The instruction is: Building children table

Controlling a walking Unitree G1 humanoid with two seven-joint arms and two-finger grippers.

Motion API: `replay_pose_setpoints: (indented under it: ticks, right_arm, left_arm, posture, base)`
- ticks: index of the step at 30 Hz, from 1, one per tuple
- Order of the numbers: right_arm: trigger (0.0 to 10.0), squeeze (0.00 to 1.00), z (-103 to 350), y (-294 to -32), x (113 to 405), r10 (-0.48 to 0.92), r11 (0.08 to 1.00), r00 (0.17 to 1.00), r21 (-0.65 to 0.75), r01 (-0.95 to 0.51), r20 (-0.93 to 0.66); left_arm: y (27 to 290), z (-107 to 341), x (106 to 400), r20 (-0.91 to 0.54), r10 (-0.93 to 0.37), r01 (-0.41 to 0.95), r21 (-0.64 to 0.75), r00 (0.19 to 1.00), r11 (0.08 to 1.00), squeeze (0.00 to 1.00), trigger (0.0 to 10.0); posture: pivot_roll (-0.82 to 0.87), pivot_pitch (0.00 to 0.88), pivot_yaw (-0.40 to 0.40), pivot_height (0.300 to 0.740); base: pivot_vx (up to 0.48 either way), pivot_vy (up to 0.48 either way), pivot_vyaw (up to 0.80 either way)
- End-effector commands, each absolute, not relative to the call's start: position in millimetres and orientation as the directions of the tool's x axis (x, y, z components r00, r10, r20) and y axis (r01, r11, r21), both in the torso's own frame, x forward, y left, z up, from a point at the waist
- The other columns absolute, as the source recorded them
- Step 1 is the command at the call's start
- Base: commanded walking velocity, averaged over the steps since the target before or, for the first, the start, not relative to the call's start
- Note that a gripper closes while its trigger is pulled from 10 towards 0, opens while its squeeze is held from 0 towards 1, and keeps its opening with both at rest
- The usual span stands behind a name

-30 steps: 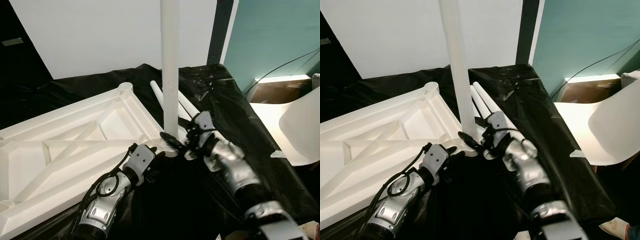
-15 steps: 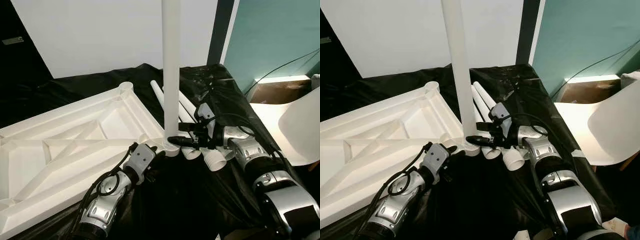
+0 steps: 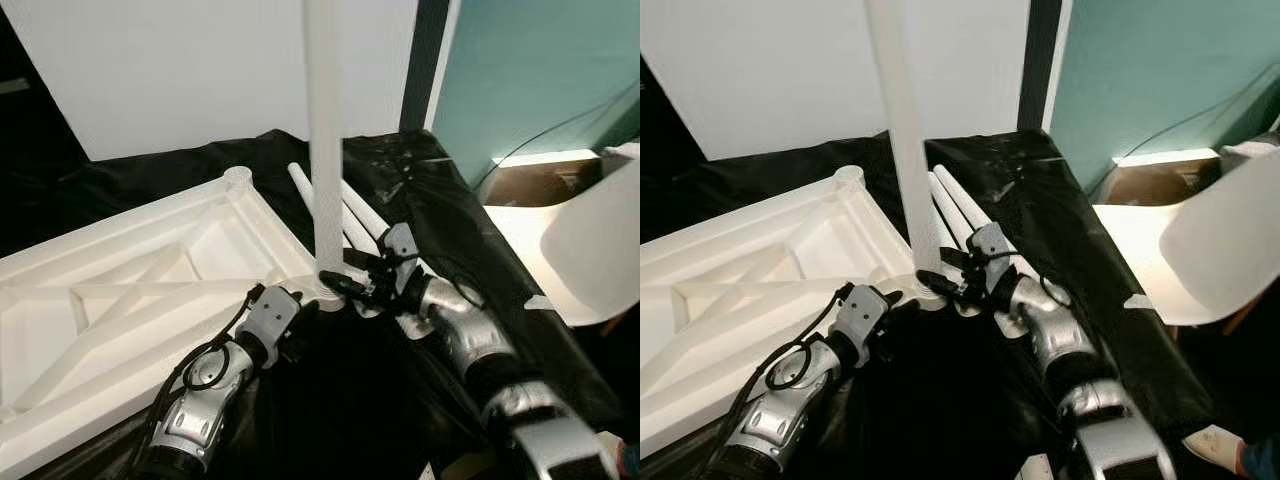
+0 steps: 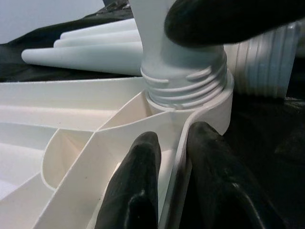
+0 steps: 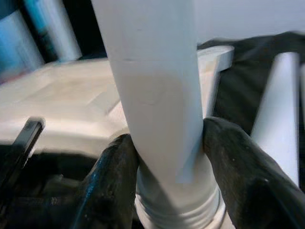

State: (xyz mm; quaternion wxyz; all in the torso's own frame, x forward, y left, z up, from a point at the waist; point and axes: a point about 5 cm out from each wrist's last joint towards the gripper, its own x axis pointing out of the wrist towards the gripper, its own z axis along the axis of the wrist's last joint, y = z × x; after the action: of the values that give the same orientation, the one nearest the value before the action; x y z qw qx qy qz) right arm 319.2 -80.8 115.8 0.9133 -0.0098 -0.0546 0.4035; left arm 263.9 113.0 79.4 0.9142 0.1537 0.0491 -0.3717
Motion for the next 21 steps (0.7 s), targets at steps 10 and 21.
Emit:
replay_pose_setpoints:
  ticks: [10,21]
  right_arm:
    - [9.2,1.00,112.6,-82.0,314.5,0.532,0.844,0.836,0.002,-0.537,0.133]
    - [10.0,0.00,133.0,-82.7,329.1,0.736,0.677,0.671,-0.102,-0.729,0.085]
  left_arm:
    - [104.7,50.4,244.3,-0.353,-0.724,0.803,0.190,0.592,0.565,0.00,10.0]
    - [103.3,50.1,244.8,-0.355,-0.728,0.808,0.188,0.587,0.559,0.00,10.0]
  posture:
    - [0.14,0.000,0.028,0.740]
    - [0.13,0.000,0.027,0.740]
  base:
    - [0.000,0.000,0.00]
    - [0.000,0.000,0.00]
